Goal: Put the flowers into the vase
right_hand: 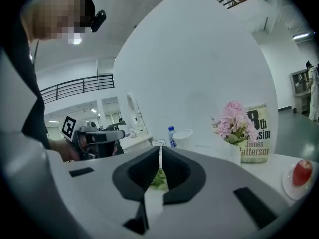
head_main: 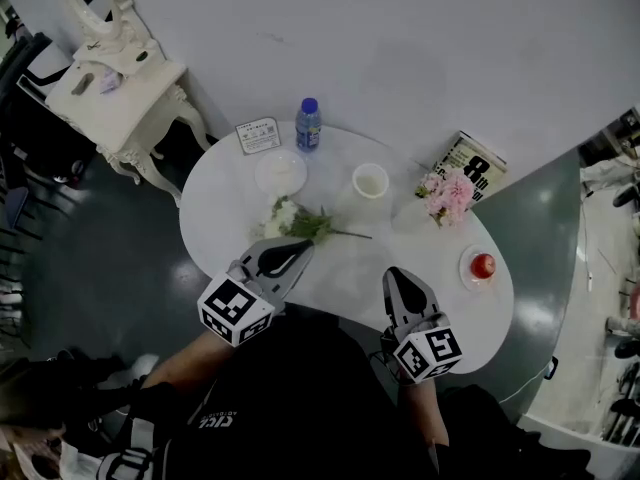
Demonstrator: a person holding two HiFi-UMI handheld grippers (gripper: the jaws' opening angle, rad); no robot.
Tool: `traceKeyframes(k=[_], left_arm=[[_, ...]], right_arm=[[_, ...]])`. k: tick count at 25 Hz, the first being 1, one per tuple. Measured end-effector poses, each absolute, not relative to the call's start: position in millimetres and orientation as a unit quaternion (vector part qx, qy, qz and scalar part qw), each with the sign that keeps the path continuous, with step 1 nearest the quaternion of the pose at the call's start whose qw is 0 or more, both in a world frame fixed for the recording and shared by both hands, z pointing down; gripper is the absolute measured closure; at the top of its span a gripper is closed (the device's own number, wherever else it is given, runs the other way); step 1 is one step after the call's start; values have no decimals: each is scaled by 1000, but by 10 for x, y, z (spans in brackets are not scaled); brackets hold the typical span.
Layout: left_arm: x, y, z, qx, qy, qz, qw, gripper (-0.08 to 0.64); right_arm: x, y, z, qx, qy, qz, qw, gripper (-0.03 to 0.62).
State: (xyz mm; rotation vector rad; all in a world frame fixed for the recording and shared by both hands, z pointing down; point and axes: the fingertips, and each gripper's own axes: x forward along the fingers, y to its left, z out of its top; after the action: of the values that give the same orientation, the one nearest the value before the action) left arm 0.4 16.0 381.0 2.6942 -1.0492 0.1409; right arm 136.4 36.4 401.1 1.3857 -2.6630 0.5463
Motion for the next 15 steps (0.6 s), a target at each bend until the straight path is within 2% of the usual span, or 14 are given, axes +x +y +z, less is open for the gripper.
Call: traceKeyframes(k=[15], left_arm=[[46,296,3986,902,-403,66,141,548]], right_arm=[[1374,460,4191,403,-894,186,66,555]])
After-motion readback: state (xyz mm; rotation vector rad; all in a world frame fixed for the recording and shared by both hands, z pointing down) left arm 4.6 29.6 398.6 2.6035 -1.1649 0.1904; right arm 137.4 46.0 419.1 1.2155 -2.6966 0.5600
